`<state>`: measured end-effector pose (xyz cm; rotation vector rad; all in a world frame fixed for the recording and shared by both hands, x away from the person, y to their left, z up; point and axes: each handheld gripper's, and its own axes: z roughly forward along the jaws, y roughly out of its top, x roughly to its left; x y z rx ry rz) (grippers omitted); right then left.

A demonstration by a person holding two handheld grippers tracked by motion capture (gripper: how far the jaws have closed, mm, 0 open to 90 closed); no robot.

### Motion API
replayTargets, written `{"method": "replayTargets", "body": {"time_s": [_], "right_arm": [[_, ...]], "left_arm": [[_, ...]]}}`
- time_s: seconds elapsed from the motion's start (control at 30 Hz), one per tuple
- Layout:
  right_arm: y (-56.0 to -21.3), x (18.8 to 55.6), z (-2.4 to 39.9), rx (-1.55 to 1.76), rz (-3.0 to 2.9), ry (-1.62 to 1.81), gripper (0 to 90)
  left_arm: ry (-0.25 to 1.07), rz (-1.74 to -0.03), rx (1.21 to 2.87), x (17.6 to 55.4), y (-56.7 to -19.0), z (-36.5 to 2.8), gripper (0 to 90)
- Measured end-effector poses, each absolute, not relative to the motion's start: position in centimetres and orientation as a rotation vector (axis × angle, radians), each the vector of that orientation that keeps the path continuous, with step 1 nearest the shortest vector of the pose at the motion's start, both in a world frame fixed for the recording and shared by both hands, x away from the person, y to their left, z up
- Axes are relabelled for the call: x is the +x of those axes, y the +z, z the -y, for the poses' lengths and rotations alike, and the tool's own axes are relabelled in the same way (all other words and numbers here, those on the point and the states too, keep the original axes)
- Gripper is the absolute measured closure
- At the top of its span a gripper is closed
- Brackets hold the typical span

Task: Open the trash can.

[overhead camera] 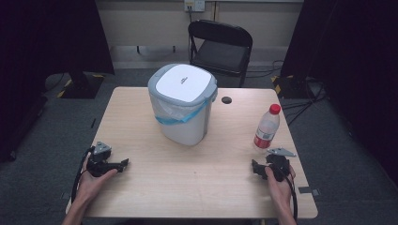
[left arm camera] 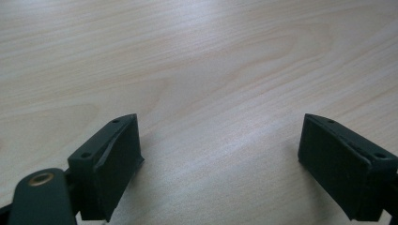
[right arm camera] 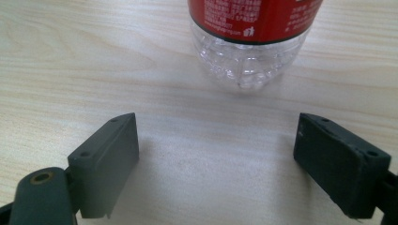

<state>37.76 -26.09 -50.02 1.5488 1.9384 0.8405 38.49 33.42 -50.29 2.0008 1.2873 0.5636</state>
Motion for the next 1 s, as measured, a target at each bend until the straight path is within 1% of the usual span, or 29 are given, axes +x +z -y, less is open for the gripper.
{"method": "replayTargets", "body": {"time_s": [0.27,0.4,0.43,0.47,0.5,0.57,0.67,0.77,0.83,0.9,1.0], "right_arm": [[-49.8,37.3,25.8,1.505,-2.007,0.856,14.3],[-49.7,37.2,25.2,1.478,-2.042,0.87,19.7],[-49.7,37.2,25.0,1.473,-2.052,0.877,19.7],[-49.5,37.1,24.6,1.461,-2.077,0.896,21.0],[-49.5,37.1,24.6,1.461,-2.077,0.896,21.0],[-49.4,37.0,24.0,1.429,-2.105,0.909,21.1],[-48.8,36.9,22.8,1.385,-2.138,0.931,21.4],[-48.2,36.8,21.7,1.343,-2.169,0.963,21.9],[-47.7,37.2,20.5,1.306,-2.186,0.978,22.4],[-47.6,37.4,20.3,1.297,-2.19,0.987,22.5],[-46.9,39.1,18.5,1.282,-2.185,1.013,22.4]], "left_arm": [[0.563,-1.292,1.997,38.4,-50.3,-33.4,13.9],[0.564,-1.296,1.994,38.4,-50.2,-33.4,15.3],[0.564,-1.295,1.997,38.4,-50.2,-33.4,15.8],[0.562,-1.299,1.996,38.4,-50.1,-33.4,17.7],[0.56,-1.298,1.998,38.4,-50.1,-33.4,17.7],[0.558,-1.298,1.998,38.3,-50.1,-33.4,20.8],[0.53,-1.301,1.996,38.2,-49.9,-33.1,22.6],[0.499,-1.291,1.996,38.1,-49.6,-32.5,22.3],[0.49,-1.26,1.991,38.3,-49.0,-31.5,23.4],[0.486,-1.239,1.993,38.5,-48.6,-31.0,23.8],[0.48,-1.203,1.97,39.3,-48.0,-30.0,28.8]]}}
